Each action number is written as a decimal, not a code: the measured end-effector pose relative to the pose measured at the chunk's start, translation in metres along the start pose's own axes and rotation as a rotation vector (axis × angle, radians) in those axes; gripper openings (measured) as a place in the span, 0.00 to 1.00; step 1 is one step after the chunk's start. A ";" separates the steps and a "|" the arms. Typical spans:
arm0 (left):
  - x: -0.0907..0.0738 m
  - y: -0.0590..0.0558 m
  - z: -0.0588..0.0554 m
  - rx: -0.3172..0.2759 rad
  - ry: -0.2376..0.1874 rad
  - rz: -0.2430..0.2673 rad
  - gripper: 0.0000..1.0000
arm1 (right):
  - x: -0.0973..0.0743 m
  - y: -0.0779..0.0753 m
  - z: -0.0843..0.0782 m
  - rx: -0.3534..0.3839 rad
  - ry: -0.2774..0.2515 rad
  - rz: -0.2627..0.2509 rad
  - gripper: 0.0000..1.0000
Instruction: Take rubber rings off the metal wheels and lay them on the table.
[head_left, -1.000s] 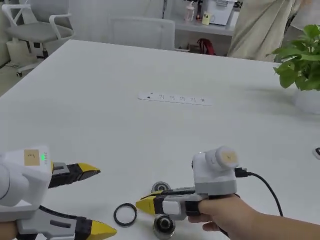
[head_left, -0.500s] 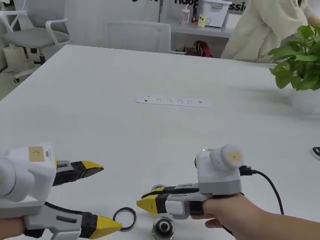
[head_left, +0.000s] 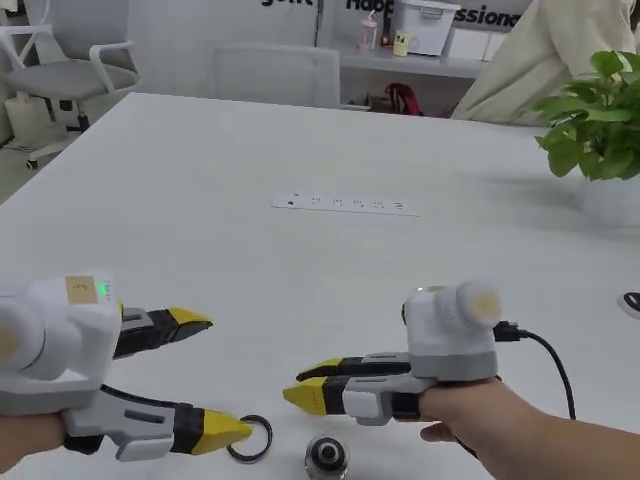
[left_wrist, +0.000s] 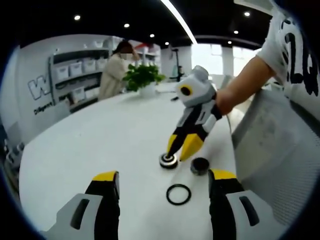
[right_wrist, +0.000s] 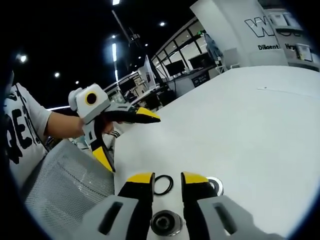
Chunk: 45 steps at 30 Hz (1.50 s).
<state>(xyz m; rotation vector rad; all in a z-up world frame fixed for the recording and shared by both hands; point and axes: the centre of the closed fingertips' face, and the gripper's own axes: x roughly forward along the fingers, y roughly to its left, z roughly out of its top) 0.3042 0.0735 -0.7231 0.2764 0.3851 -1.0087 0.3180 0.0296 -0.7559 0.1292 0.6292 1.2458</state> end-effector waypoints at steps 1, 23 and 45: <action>0.001 0.000 0.001 0.000 -0.002 0.000 0.74 | -0.002 -0.001 0.001 -0.012 -0.001 -0.006 0.19; 0.016 0.006 0.012 -0.001 -0.020 0.004 0.73 | -0.027 -0.025 0.005 -0.068 -0.019 -0.088 0.26; 0.032 0.013 0.015 -0.007 -0.017 -0.007 0.73 | -0.042 -0.045 -0.006 -0.109 0.012 -0.148 0.29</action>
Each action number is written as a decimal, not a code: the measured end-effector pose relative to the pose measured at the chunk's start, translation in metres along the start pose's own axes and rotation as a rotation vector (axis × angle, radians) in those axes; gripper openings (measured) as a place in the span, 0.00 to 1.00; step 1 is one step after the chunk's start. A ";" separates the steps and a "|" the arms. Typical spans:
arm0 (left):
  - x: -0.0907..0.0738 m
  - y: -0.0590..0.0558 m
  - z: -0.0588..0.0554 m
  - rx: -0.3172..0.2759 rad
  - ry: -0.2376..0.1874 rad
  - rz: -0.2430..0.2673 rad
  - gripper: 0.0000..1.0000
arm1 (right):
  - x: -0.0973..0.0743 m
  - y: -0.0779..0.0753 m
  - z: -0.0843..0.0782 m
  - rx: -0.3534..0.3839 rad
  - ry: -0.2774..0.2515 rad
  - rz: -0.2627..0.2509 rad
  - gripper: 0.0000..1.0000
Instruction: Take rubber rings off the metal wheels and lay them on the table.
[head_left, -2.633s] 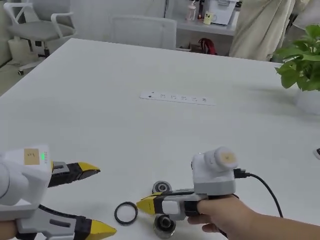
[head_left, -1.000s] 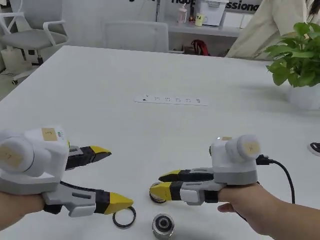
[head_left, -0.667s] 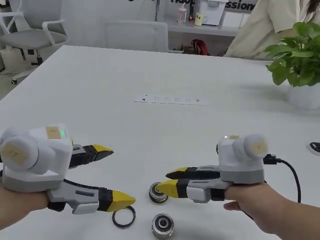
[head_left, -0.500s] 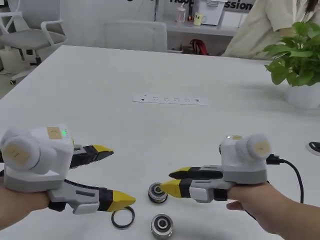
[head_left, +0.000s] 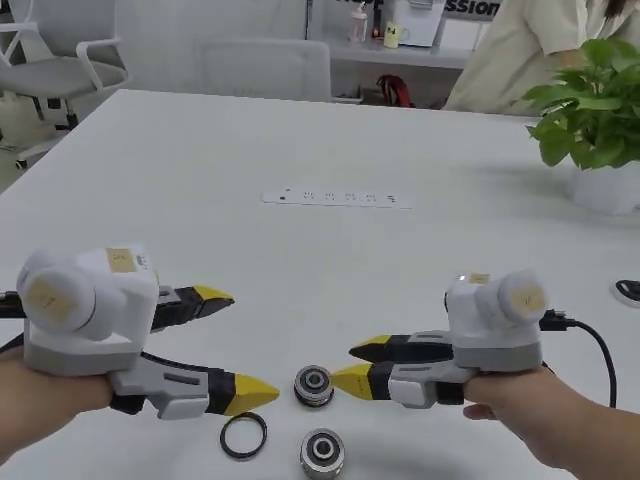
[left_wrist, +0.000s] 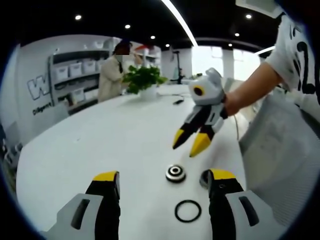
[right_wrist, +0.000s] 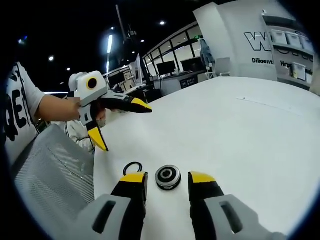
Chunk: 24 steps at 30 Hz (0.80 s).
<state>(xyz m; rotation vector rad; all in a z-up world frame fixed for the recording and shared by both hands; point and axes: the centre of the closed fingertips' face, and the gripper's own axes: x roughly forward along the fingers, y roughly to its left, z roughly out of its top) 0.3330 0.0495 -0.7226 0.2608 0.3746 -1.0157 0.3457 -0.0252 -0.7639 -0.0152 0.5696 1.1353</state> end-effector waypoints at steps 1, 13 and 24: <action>0.001 0.000 0.000 -0.002 -0.001 0.001 0.73 | 0.000 0.000 0.000 -0.001 0.000 -0.001 0.29; 0.007 0.006 0.003 -0.008 -0.005 0.006 0.73 | 0.000 -0.005 -0.007 -0.040 0.026 -0.014 0.32; 0.013 0.007 0.004 -0.011 -0.002 0.005 0.72 | -0.001 -0.010 -0.013 -0.085 0.044 -0.031 0.35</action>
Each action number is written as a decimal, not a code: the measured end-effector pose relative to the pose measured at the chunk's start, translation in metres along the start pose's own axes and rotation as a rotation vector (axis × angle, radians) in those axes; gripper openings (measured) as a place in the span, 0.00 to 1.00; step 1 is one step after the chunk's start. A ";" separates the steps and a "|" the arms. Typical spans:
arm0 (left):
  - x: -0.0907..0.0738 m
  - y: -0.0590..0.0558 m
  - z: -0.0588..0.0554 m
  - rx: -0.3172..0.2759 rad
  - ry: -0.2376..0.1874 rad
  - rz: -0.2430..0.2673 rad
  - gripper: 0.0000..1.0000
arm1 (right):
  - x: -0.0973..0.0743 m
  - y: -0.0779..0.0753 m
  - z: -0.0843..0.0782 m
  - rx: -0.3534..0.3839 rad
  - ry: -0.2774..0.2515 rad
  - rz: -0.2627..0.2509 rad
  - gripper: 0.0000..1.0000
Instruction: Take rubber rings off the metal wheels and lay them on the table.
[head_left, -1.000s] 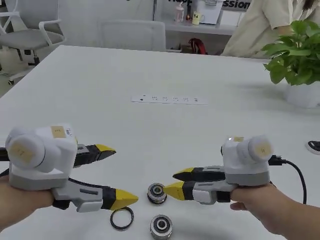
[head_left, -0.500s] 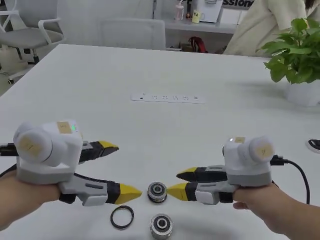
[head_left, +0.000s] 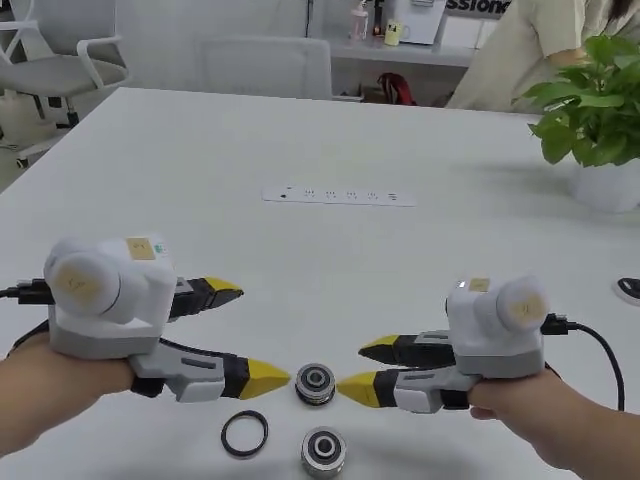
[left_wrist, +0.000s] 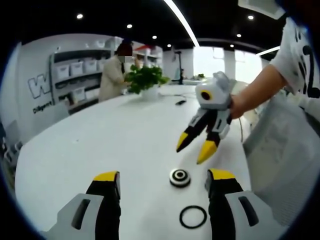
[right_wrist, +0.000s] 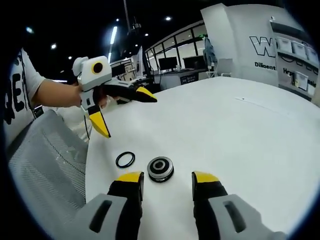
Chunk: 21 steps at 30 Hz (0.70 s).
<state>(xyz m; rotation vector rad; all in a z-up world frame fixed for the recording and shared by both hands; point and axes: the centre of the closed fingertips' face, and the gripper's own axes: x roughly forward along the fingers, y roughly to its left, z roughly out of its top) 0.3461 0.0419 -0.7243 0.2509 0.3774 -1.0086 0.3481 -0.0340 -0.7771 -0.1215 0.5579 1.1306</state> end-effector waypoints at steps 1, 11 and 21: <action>0.001 0.000 0.000 -0.001 0.000 0.000 0.72 | 0.000 0.000 0.000 -0.004 0.000 0.000 0.35; 0.006 -0.002 -0.001 0.000 0.004 -0.008 0.72 | -0.001 0.000 -0.005 -0.033 0.014 -0.005 0.37; 0.011 -0.002 -0.003 0.004 0.009 -0.019 0.71 | -0.001 -0.001 -0.011 -0.061 0.035 -0.003 0.39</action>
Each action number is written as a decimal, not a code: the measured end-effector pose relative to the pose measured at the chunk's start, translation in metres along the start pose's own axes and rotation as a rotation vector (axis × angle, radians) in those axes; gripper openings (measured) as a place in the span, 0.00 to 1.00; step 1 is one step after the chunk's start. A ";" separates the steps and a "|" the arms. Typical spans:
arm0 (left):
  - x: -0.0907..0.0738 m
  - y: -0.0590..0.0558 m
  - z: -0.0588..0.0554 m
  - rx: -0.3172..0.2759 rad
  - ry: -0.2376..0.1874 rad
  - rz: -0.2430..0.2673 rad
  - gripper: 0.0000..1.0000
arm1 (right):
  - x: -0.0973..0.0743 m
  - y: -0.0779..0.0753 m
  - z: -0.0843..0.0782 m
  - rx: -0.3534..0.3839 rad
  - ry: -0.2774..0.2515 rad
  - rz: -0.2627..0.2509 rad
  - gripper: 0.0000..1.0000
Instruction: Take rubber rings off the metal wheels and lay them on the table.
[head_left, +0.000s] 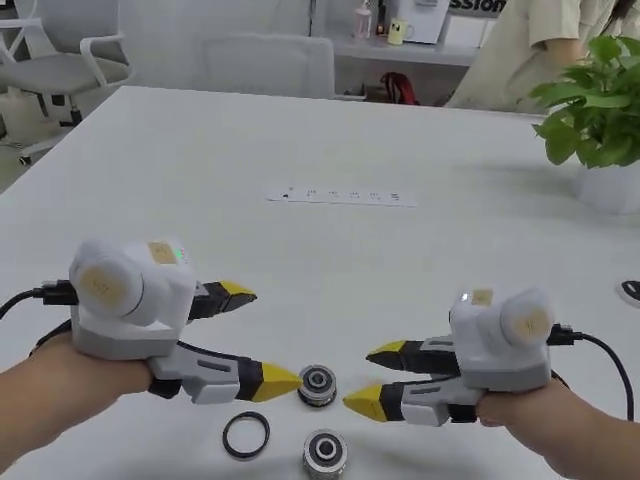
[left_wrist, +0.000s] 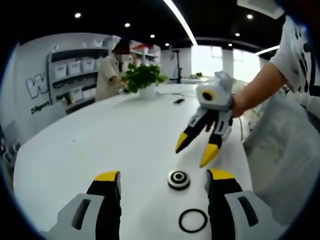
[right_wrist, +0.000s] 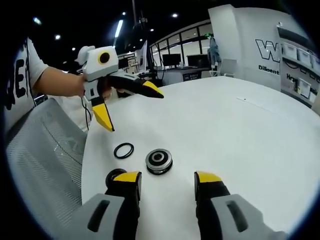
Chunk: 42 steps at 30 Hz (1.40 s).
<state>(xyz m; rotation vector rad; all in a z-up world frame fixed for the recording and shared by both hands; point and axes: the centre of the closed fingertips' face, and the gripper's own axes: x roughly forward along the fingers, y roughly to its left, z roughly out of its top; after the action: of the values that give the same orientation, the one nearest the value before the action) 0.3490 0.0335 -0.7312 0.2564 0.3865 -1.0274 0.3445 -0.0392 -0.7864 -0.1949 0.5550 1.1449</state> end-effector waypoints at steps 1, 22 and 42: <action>0.000 0.001 0.001 0.004 -0.001 0.001 0.71 | 0.000 0.000 0.000 -0.002 0.002 0.001 0.39; 0.004 0.001 -0.004 0.005 0.012 -0.009 0.70 | -0.001 -0.004 0.002 -0.019 -0.005 -0.012 0.43; 0.011 0.002 -0.005 0.001 0.010 -0.022 0.68 | -0.002 -0.006 0.004 -0.033 -0.010 -0.024 0.44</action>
<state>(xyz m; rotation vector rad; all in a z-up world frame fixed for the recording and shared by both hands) 0.3548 0.0281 -0.7401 0.2587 0.3987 -1.0478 0.3506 -0.0417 -0.7822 -0.2235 0.5243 1.1319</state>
